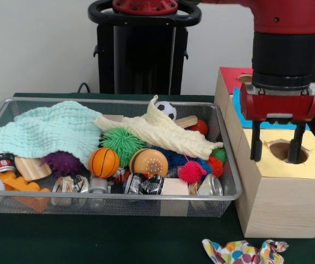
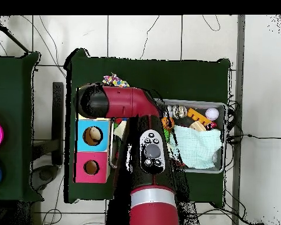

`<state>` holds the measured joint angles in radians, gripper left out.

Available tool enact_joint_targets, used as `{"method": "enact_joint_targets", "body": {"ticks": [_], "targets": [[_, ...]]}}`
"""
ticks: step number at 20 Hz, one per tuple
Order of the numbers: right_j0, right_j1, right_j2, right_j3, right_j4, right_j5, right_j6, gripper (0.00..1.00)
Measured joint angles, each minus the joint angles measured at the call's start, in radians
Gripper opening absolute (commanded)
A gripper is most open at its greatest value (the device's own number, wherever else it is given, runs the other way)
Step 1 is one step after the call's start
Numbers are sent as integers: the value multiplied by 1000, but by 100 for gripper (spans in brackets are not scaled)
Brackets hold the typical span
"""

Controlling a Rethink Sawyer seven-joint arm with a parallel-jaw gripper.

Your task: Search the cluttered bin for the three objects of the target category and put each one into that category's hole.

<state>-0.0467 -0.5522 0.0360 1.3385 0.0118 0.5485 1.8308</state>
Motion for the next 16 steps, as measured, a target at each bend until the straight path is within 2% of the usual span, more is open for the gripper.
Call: {"method": "enact_joint_targets", "body": {"ticks": [6,13,16], "targets": [[-4,-56,1,0,-1,69,0,100],[-38,-98,2,0,-4,60,0,100],[-51,-106,2,0,-10,23,0,100]]}}
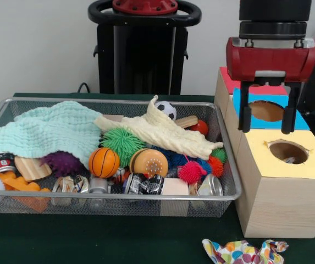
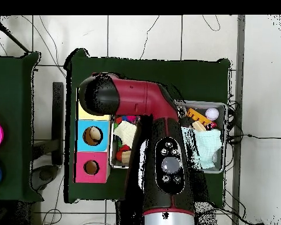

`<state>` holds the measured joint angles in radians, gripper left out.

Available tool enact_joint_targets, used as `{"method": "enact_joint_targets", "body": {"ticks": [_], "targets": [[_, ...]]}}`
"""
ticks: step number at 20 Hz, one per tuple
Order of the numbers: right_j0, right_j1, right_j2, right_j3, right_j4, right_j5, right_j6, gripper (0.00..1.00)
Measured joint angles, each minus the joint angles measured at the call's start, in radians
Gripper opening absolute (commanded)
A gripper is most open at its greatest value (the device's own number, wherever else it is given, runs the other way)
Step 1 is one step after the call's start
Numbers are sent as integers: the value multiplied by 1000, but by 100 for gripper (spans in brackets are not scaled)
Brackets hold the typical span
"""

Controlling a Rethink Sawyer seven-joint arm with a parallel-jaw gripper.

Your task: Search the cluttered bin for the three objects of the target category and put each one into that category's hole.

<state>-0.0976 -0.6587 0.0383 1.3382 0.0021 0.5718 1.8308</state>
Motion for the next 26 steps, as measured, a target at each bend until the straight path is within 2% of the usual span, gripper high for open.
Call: {"method": "enact_joint_targets", "body": {"ticks": [6,13,26], "targets": [[-21,3,6,0,-19,-64,0,100],[-49,26,19,0,-22,-80,0,100],[-69,123,45,-3,-31,-139,0,100]]}}
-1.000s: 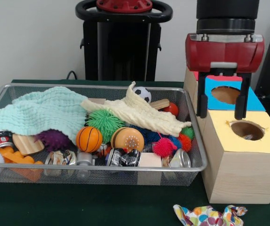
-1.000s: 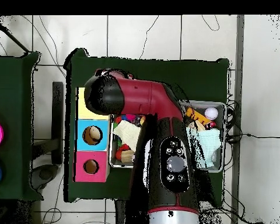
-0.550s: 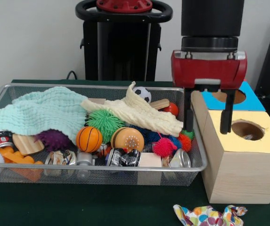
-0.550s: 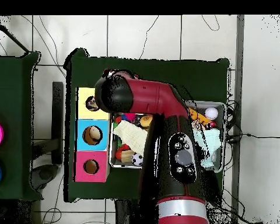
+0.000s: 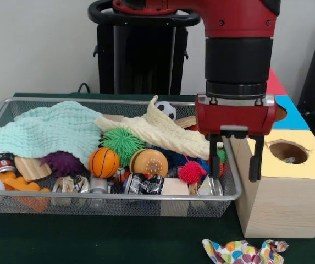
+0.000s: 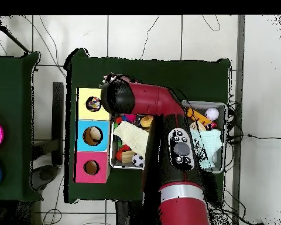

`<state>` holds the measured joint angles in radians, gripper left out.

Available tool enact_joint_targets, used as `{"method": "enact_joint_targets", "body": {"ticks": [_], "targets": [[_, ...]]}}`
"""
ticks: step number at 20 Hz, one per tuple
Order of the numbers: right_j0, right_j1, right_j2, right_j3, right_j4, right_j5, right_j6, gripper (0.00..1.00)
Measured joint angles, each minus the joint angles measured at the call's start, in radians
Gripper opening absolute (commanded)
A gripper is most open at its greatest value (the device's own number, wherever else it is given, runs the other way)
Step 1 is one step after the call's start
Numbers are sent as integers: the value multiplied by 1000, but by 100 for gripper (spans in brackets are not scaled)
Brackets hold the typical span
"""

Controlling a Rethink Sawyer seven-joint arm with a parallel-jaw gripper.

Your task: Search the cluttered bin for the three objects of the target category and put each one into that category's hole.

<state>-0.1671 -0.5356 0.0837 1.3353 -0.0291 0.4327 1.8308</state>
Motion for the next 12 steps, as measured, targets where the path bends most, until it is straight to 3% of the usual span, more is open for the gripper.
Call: {"method": "enact_joint_targets", "body": {"ticks": [12], "targets": [[0,70,29,0,0,-91,0,100]]}}
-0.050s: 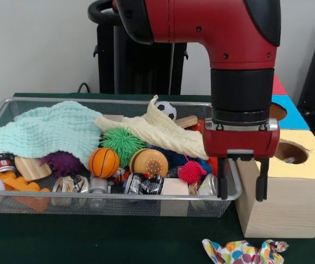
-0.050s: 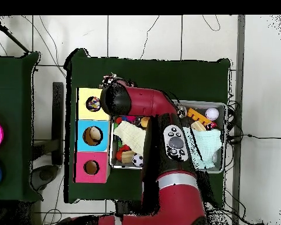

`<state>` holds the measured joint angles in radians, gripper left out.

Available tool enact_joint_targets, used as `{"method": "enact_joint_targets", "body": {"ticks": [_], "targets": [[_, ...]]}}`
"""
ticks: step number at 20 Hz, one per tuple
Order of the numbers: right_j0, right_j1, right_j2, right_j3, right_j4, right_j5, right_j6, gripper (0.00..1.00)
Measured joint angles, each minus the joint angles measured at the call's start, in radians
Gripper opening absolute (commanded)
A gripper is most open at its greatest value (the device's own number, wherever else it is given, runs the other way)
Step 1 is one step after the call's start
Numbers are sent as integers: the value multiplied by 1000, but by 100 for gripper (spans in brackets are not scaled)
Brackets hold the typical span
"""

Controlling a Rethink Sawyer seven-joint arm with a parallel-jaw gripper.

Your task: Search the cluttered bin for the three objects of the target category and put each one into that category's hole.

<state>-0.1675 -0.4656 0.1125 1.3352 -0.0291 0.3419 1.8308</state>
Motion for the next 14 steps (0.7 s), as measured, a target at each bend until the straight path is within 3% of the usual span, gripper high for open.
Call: {"method": "enact_joint_targets", "body": {"ticks": [14], "targets": [[-40,46,60,-2,0,-72,0,100]]}}
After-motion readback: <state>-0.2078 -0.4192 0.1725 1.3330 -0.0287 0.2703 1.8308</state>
